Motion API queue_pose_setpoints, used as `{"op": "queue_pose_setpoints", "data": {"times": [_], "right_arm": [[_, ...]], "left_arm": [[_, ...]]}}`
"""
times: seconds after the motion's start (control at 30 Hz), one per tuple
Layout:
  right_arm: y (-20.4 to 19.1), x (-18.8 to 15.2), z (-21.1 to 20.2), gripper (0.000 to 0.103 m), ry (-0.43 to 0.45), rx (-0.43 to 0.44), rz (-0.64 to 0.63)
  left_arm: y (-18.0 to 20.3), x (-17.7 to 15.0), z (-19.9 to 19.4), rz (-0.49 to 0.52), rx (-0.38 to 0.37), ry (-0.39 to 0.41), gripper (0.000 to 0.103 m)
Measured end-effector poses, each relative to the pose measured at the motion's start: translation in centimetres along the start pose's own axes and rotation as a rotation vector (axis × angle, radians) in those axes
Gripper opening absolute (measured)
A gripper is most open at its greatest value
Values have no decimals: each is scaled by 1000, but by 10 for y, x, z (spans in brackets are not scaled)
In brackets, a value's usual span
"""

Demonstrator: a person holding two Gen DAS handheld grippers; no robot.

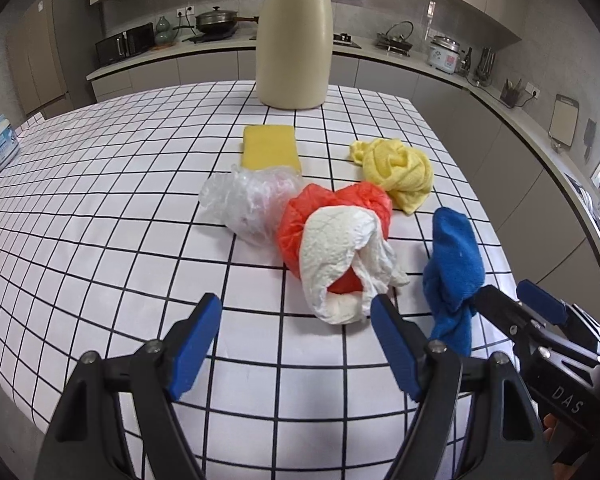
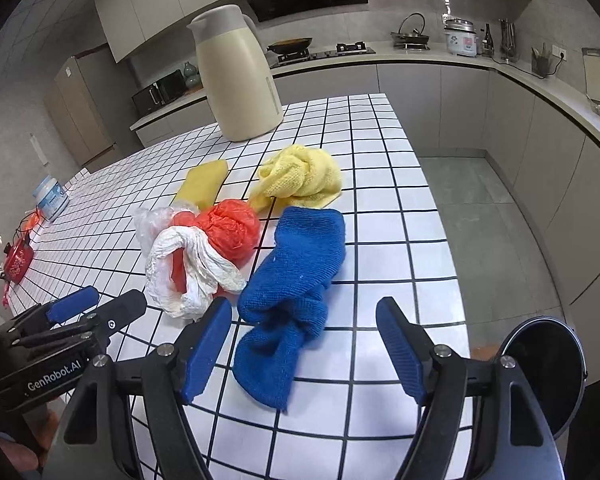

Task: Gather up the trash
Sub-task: 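Grasp the blue cloth with the right tool while the left tool grasps the white tissue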

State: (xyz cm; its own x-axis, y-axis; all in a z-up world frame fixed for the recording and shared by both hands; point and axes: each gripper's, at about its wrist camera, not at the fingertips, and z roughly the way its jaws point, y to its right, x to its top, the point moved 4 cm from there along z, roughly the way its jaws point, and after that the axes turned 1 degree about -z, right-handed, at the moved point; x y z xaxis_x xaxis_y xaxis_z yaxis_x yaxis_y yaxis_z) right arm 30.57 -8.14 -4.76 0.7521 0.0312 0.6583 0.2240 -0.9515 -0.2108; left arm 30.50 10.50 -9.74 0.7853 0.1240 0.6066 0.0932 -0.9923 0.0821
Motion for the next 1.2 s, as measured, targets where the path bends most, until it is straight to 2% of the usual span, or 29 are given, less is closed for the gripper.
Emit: {"op": "queue_pose_setpoints", "data": {"times": [0.57,0.67,0.77,0.97,1.03,1.2], "right_arm": [[-6,12,55,77,-68,-21,27],[-5,10,59,77,-78,-22,24],[-2,9,61,76,-82,-33,21],[-2,6,60,53,-85,-18,1],[-4,6,59,46,-85,-8,-4],[-4,5,53,42,-76,6,-11]], "left_arm": [[-9,9,33,20,-28,-38,78],[-9,9,35,16,-28,-39,74],[-10,8,37,11,-34,-43,64],[-10,7,37,-2,-46,-47,45],[-11,7,36,-8,-49,-46,34],[-10,8,28,-6,-56,-26,22]]}}
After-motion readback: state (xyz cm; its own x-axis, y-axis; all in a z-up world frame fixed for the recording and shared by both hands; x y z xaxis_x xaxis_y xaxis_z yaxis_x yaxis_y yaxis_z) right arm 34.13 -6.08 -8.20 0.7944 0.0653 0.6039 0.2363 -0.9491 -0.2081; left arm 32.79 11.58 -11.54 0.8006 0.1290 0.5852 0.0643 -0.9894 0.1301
